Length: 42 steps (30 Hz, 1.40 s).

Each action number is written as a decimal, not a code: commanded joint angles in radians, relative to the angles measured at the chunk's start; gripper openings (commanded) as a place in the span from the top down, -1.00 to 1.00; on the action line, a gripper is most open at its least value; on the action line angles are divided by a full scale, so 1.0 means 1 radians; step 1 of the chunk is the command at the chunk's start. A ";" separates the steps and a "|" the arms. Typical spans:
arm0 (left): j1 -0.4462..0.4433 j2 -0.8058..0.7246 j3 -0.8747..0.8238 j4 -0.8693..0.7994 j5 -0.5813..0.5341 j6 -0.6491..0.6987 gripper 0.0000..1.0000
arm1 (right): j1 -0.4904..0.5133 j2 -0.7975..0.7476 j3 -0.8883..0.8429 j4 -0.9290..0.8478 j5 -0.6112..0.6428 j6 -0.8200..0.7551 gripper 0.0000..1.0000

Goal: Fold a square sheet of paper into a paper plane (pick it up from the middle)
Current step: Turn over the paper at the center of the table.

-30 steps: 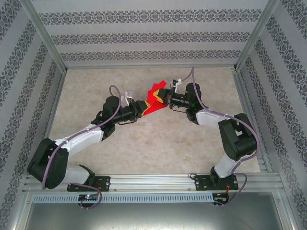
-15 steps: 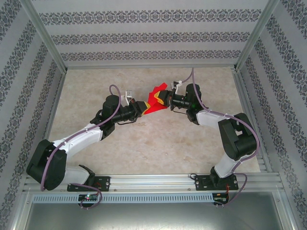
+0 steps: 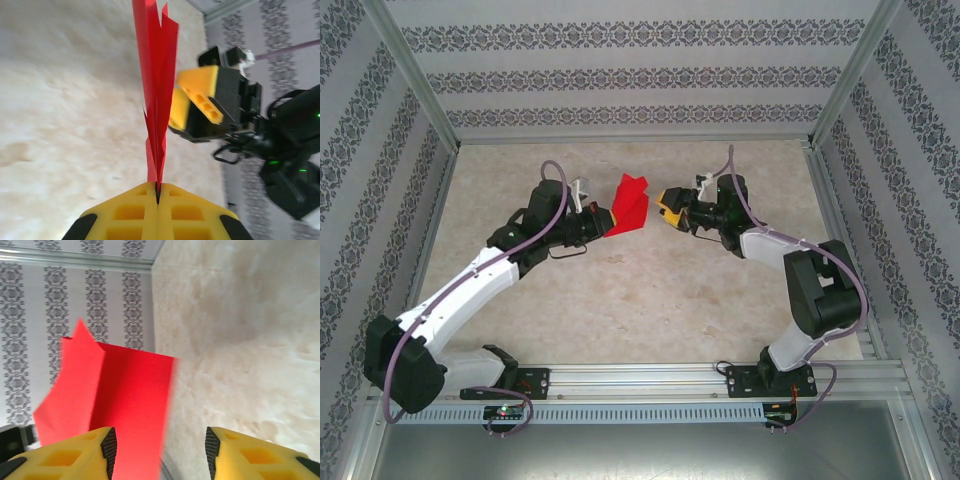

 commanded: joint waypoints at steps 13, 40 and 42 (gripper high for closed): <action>-0.361 0.348 0.208 -0.580 -1.014 0.560 1.00 | -0.064 -0.119 0.067 -0.392 0.032 -0.331 -0.12; -0.658 0.723 0.165 -0.239 -0.805 0.730 0.30 | -0.136 -0.073 0.022 -0.370 -0.092 -0.344 -0.07; -0.659 0.707 0.174 -0.251 -0.774 0.719 0.23 | -0.124 -0.072 0.014 -0.373 -0.094 -0.351 -0.06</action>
